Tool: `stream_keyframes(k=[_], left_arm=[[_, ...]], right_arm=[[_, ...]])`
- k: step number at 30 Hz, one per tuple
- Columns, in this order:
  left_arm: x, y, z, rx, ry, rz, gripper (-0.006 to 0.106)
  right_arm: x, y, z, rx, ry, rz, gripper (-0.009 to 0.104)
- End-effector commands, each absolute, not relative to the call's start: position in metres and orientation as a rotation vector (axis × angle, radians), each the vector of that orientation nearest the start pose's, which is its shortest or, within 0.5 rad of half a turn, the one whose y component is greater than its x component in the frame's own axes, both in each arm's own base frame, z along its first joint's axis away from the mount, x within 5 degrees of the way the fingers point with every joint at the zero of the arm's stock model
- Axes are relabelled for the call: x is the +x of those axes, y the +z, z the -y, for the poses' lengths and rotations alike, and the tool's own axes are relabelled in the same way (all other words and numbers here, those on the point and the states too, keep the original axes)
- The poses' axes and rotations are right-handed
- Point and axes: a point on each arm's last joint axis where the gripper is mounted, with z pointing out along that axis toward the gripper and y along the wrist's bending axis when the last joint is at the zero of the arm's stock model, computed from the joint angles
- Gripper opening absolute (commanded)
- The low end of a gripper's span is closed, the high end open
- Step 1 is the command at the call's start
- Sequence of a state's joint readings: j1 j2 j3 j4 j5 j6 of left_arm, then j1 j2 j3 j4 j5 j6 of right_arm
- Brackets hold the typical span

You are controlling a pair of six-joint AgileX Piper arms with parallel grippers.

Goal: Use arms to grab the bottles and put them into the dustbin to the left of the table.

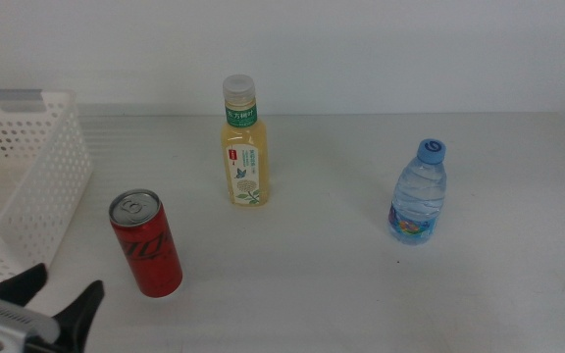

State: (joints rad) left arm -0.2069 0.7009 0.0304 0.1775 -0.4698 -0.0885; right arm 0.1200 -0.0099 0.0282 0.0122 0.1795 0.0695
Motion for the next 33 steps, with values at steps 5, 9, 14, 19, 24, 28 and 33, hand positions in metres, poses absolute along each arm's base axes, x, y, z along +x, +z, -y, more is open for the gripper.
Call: stream_keyframes(k=[5, 9, 14, 19, 24, 28, 33], left_arm=[[0.121, 0.184, 0.04, 0.303, -0.257, -1.673, 0.063], [0.127, 0.18, 0.042, 0.303, -0.275, -1.673, 0.063], [0.132, 0.176, 0.045, 0.306, -0.292, -1.67, 0.063], [0.135, 0.174, 0.046, 0.304, -0.303, -1.666, 0.063], [0.14, 0.171, 0.048, 0.298, -0.323, -1.652, 0.063], [0.142, 0.171, 0.049, 0.295, -0.338, -1.623, 0.063], [0.142, 0.172, 0.049, 0.289, -0.339, -1.612, 0.063]], right_arm=[[0.054, 0.199, -0.006, -0.042, 0.139, -1.571, 0.072], [0.054, 0.199, -0.006, -0.042, 0.139, -1.571, 0.072], [0.054, 0.199, -0.006, -0.042, 0.139, -1.571, 0.072], [0.054, 0.199, -0.006, -0.042, 0.139, -1.571, 0.072], [0.054, 0.199, -0.006, -0.042, 0.139, -1.571, 0.072], [0.054, 0.199, -0.006, -0.042, 0.139, -1.571, 0.072], [0.054, 0.199, -0.006, -0.042, 0.139, -1.571, 0.072]])
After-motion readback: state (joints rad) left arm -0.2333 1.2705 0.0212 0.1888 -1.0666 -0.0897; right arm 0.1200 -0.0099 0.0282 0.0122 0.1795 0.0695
